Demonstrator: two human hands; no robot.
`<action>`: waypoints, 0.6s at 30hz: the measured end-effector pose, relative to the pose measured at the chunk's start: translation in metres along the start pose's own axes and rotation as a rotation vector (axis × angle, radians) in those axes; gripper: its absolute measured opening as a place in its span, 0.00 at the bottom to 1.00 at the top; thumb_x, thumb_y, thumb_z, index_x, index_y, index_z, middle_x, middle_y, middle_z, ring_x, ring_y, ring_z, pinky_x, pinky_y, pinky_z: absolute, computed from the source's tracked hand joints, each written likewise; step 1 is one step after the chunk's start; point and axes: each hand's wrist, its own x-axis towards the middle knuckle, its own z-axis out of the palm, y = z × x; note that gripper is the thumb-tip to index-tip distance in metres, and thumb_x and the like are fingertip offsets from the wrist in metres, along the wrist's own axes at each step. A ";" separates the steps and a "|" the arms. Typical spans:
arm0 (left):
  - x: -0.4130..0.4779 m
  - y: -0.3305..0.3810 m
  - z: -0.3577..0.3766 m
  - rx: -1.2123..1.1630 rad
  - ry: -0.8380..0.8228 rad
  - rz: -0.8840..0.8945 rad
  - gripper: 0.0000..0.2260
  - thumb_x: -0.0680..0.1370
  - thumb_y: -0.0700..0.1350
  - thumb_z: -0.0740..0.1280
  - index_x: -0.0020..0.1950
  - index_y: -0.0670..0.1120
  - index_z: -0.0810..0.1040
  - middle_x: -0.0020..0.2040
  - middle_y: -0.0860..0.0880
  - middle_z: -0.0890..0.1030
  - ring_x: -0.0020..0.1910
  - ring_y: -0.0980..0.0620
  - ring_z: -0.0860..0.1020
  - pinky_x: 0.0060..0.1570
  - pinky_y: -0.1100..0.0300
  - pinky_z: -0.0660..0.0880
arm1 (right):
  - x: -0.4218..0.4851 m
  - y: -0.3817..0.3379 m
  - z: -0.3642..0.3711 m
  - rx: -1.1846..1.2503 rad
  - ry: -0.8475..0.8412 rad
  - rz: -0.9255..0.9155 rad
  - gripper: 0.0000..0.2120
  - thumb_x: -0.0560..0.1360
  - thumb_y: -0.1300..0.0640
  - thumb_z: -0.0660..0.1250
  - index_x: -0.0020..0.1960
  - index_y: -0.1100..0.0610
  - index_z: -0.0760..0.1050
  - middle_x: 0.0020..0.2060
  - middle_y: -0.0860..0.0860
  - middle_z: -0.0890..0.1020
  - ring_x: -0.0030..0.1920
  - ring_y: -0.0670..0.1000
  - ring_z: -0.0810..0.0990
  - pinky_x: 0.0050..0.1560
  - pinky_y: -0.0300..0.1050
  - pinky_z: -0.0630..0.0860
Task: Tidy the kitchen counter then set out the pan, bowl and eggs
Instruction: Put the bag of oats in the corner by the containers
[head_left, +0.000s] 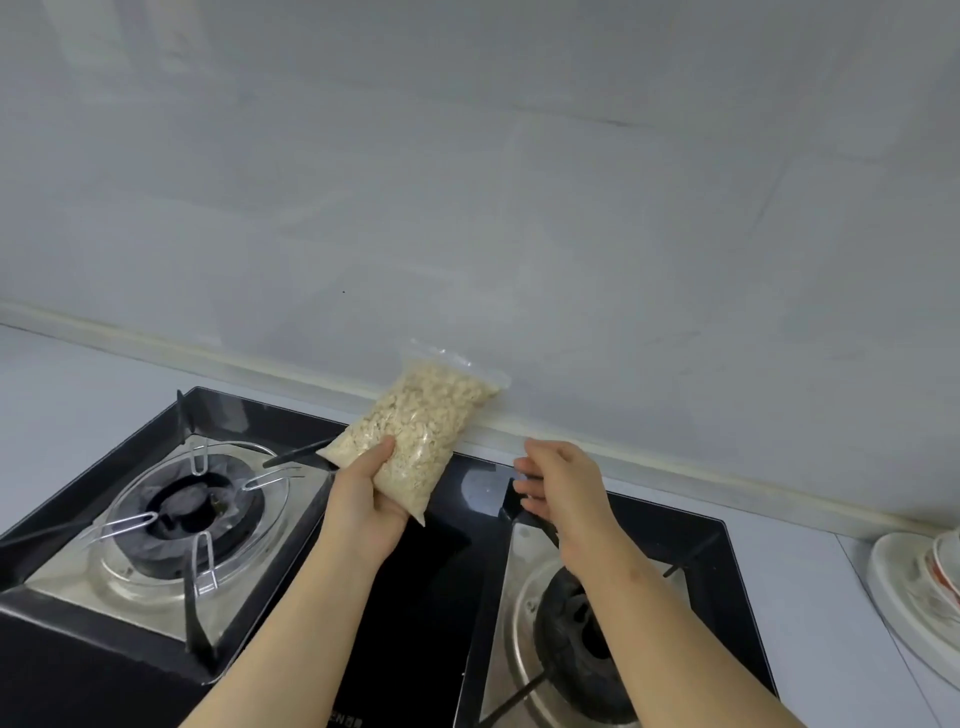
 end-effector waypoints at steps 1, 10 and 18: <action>-0.005 0.003 0.004 -0.014 -0.058 -0.006 0.09 0.78 0.37 0.61 0.58 0.41 0.75 0.48 0.42 0.84 0.46 0.45 0.84 0.43 0.49 0.81 | 0.000 -0.005 0.002 0.040 -0.047 0.016 0.05 0.78 0.51 0.61 0.50 0.53 0.71 0.50 0.52 0.78 0.49 0.51 0.78 0.52 0.44 0.75; -0.050 -0.021 0.052 0.277 -0.459 -0.070 0.20 0.75 0.38 0.63 0.67 0.47 0.70 0.59 0.44 0.81 0.56 0.45 0.81 0.50 0.49 0.79 | -0.024 -0.042 0.002 0.491 -0.228 -0.182 0.16 0.75 0.56 0.66 0.63 0.52 0.71 0.56 0.53 0.81 0.57 0.54 0.80 0.58 0.58 0.76; -0.083 -0.032 0.091 0.944 -0.328 0.215 0.47 0.70 0.40 0.74 0.76 0.59 0.44 0.76 0.49 0.56 0.73 0.47 0.61 0.67 0.49 0.63 | -0.059 -0.059 -0.057 0.398 0.008 -0.416 0.12 0.72 0.69 0.68 0.51 0.56 0.77 0.44 0.50 0.85 0.44 0.48 0.84 0.38 0.40 0.81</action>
